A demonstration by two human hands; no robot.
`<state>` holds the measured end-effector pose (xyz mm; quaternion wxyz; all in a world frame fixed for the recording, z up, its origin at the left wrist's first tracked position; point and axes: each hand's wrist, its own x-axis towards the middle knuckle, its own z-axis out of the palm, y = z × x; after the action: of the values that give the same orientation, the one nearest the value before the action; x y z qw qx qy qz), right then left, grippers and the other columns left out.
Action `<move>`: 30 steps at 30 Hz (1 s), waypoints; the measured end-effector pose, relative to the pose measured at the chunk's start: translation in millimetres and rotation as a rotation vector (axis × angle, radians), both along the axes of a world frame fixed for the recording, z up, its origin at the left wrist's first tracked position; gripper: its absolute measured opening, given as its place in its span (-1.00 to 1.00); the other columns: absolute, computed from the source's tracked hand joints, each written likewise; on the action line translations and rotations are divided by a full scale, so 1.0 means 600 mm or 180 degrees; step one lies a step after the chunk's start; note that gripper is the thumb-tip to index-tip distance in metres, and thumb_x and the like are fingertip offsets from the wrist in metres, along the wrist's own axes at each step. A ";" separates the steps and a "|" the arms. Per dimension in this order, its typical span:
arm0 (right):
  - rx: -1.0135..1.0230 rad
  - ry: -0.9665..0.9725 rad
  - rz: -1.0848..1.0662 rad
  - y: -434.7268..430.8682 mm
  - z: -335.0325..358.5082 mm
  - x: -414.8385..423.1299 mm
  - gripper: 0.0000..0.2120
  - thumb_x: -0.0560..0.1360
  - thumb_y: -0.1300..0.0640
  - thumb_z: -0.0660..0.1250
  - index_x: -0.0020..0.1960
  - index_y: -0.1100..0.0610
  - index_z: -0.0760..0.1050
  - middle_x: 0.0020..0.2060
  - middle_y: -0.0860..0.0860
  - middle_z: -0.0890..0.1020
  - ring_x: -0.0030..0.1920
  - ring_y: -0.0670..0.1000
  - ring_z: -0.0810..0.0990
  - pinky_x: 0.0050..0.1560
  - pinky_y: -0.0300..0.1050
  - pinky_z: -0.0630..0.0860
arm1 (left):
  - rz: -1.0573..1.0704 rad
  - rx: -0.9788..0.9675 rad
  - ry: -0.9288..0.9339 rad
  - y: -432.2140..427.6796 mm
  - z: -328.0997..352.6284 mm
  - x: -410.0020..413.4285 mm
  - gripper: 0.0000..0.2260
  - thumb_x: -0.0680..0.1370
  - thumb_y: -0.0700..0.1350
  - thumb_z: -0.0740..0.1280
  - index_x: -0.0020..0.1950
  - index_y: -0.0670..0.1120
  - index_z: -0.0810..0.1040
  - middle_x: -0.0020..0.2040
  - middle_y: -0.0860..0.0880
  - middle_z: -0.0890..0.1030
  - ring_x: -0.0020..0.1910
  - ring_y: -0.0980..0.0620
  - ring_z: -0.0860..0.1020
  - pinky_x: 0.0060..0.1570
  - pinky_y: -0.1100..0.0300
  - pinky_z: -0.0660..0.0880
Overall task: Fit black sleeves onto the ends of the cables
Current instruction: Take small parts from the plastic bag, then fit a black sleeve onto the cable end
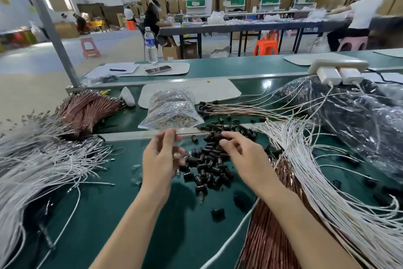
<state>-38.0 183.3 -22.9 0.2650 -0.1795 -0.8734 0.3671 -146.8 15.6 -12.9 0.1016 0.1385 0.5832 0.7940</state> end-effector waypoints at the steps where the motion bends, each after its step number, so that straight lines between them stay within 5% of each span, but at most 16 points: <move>1: 0.0082 -0.0093 -0.0137 0.004 -0.009 0.004 -0.59 0.62 -0.25 0.15 0.32 -0.10 0.54 0.01 -0.18 0.64 -0.13 -0.19 0.61 -0.22 -0.37 0.46 | 0.0079 0.0149 -0.0134 -0.005 -0.013 0.000 -0.83 0.62 -0.04 0.31 0.09 -0.11 0.59 -0.14 0.01 0.68 -0.33 0.09 0.57 -0.45 0.24 0.51; 8: 0.0629 -0.0742 0.0060 0.012 -0.040 0.005 -0.73 0.60 -0.19 0.28 0.17 -0.10 0.62 -0.02 -0.21 0.55 0.08 -0.13 0.50 0.12 -0.20 0.42 | -0.0028 0.0160 -0.0026 0.011 -0.047 0.002 -0.81 0.59 -0.05 0.32 0.09 -0.10 0.63 -0.09 -0.04 0.69 -0.30 0.05 0.60 -0.43 0.22 0.54; 15: 0.0529 -0.0862 0.0110 0.010 -0.034 0.012 -0.91 0.60 -0.11 0.33 -0.01 -0.20 0.61 -0.05 -0.26 0.54 0.04 -0.18 0.45 0.05 -0.23 0.31 | -0.0156 0.0042 -0.0001 0.015 -0.054 0.005 -0.81 0.65 -0.07 0.29 0.01 -0.09 0.68 -0.13 -0.04 0.68 -0.31 0.02 0.60 -0.43 0.22 0.53; 20: 0.0722 -0.0961 0.0214 -0.006 -0.035 0.018 -0.82 0.63 -0.11 0.28 0.19 -0.18 0.59 0.03 -0.34 0.51 0.15 -0.20 0.45 0.15 -0.27 0.34 | -0.0082 -0.0005 -0.0068 0.016 -0.054 0.003 -0.84 0.65 -0.12 0.31 0.06 -0.14 0.66 -0.16 -0.03 0.67 -0.32 0.03 0.60 -0.44 0.23 0.52; 25: 0.0749 -0.1103 0.0347 -0.010 -0.030 0.017 -0.69 0.68 -0.07 0.19 0.38 -0.13 0.52 0.05 -0.20 0.51 0.19 -0.12 0.47 0.25 -0.19 0.38 | -0.0098 0.0027 -0.0131 0.016 -0.053 0.003 -0.88 0.65 -0.19 0.31 0.10 -0.16 0.64 -0.16 -0.03 0.69 -0.32 0.06 0.61 -0.40 0.23 0.56; 30: 0.0462 -0.0848 0.0352 -0.011 -0.031 0.020 -0.73 0.68 -0.01 0.20 0.35 -0.13 0.53 0.01 -0.24 0.48 0.09 -0.25 0.44 0.08 -0.49 0.31 | -0.0270 0.0220 -0.0271 0.011 -0.051 0.005 -0.86 0.54 -0.12 0.40 0.03 -0.10 0.71 -0.09 -0.12 0.71 -0.30 0.03 0.62 -0.37 0.23 0.56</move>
<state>-26.0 176.9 -41.4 0.1384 -0.1586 -0.9336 0.2900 -143.7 22.3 -43.2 0.1551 0.1326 0.5442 0.8138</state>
